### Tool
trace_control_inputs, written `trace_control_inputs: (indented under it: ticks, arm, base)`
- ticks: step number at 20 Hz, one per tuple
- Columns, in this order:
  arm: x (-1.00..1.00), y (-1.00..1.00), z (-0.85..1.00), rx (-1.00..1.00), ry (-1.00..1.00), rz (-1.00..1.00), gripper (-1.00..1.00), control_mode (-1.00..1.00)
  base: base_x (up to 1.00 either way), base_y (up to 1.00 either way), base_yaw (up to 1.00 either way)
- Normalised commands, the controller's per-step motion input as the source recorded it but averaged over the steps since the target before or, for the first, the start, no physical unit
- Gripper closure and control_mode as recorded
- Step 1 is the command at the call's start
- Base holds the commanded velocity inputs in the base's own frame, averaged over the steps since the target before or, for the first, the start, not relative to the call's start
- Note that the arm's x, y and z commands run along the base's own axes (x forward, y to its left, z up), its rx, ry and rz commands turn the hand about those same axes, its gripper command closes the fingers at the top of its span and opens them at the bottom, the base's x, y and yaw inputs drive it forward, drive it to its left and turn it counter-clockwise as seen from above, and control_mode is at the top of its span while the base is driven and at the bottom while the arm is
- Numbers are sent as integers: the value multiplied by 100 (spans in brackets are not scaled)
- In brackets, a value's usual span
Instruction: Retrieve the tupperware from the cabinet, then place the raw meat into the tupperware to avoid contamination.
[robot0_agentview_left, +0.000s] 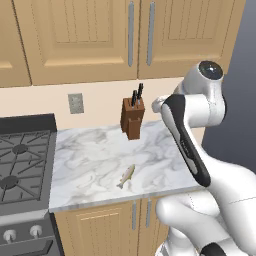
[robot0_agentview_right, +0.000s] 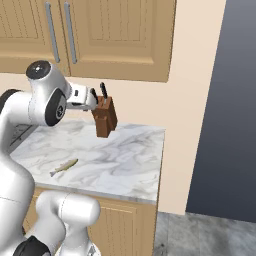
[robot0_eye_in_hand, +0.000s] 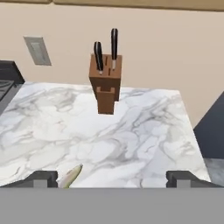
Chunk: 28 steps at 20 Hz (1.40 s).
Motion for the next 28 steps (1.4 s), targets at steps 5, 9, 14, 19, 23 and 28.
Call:
trace_control_inputs:
  ticks: [5, 9, 14, 19, 23, 28]
  arm:
    - [-5, 18, 36, 0, -27, 0, -100, -100]
    - [-1, 15, 36, 0, -25, 0, -100, -100]
    - [-3, 8, 32, 0, -23, 0, -100, -100]
    - [0, 7, 34, 0, -24, 0, -100, -100]
    - [0, 7, 34, 0, -26, 0, -100, -100]
    - [0, 5, 32, 0, -26, 0, -100, -100]
  base:
    - [0, 0, 0]
    - [0, 0, 0]
    - [0, 0, 0]
    - [0, 0, 0]
    - [0, 0, 0]
    - [0, 0, 0]
